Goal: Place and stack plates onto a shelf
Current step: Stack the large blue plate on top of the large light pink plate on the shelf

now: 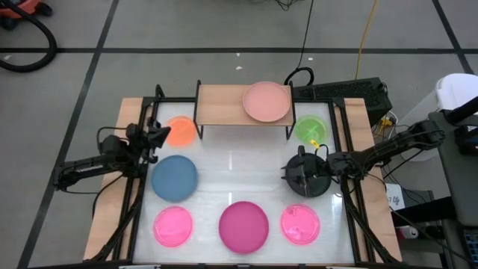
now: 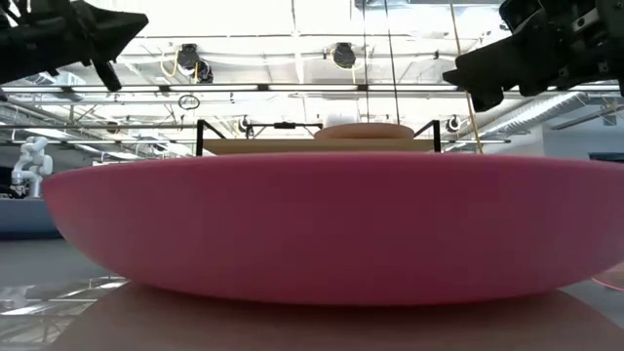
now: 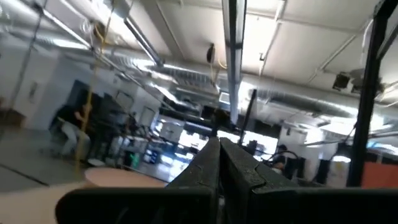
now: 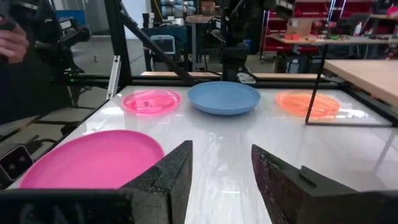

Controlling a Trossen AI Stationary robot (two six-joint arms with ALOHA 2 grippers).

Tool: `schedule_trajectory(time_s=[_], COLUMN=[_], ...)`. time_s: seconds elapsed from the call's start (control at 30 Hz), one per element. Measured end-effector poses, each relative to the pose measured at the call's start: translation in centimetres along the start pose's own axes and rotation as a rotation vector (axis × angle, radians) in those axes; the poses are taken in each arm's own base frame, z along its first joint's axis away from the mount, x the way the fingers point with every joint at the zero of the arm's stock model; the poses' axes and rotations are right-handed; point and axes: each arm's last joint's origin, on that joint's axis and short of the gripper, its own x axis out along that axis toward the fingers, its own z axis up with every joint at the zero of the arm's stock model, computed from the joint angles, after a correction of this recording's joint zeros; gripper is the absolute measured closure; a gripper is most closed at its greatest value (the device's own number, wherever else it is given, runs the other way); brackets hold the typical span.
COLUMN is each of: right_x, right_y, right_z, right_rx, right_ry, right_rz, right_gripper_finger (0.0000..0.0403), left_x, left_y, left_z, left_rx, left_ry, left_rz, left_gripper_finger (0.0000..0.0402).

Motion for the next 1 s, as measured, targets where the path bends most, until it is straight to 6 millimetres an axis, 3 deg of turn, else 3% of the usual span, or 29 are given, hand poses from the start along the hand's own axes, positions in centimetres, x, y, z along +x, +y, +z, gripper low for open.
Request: schedule_trajectory(time_s=[0.17, 0.33, 0.47, 0.6, 0.83, 1.0], right_x=[0.0, 0.0, 0.0, 0.0, 0.0, 0.0], right_y=[0.0, 0.0, 0.0, 0.0, 0.0, 0.0], right_z=[0.2, 0.3, 0.3, 0.2, -0.1, -0.3], right_rx=[-0.026, -0.026, -0.020, -0.019, -0.025, -0.025], right_ry=[-0.017, -0.028, -0.031, -0.024, 0.008, 0.029], right_rz=[-0.003, -0.005, -0.001, 0.001, 0.002, 0.002], right_gripper_finger=[0.0257, 0.0257, 0.0257, 0.0257, 0.0257, 0.0257], left_x=[2.5, 7.9, 12.1, 14.1, 15.1, 13.2], left_y=[-1.3, -3.3, -5.1, -7.1, -11.2, -12.4], left_z=[1.3, 2.5, 0.3, -2.4, -4.6, -6.3], left_rx=[-0.029, 0.031, 0.092, 0.155, 0.172, 0.188], left_ry=[0.107, 0.344, 0.709, 1.033, 1.253, 1.461], left_rz=[-0.051, 0.013, 0.101, 0.256, 0.444, 0.633], left_gripper_finger=[0.0392, 0.0392, 0.0392, 0.0392, 0.0392, 0.0392])
